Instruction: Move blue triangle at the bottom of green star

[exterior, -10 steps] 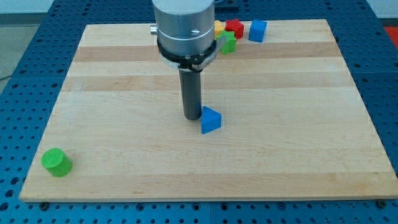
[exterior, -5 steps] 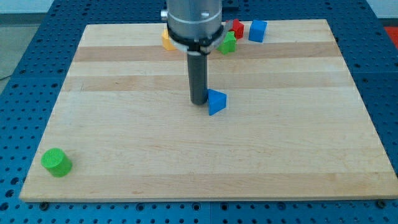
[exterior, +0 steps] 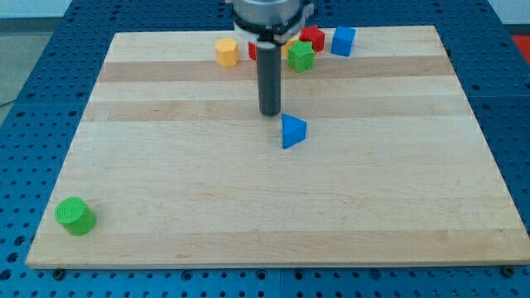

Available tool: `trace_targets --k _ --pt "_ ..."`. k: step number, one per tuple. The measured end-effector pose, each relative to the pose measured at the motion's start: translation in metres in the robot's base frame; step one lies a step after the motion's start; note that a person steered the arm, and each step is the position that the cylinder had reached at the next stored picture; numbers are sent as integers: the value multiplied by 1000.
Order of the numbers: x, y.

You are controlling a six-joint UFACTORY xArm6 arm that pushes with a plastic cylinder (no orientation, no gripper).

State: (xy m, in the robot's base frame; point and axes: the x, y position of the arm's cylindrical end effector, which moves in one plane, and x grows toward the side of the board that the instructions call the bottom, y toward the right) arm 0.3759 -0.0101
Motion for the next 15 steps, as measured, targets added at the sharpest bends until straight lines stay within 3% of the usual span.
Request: trace_targets --k 1,2,3,4,5,6,7,8,10,12,13,15 --pt "22 -24" --pt "80 -30" --pt "108 -6" --pt "80 18" --pt "20 17" --pt "-1 17" --pt "47 1" --pt "61 13" --pt "-16 14" --pt "53 17" --pt "46 43" --pt "-46 45"
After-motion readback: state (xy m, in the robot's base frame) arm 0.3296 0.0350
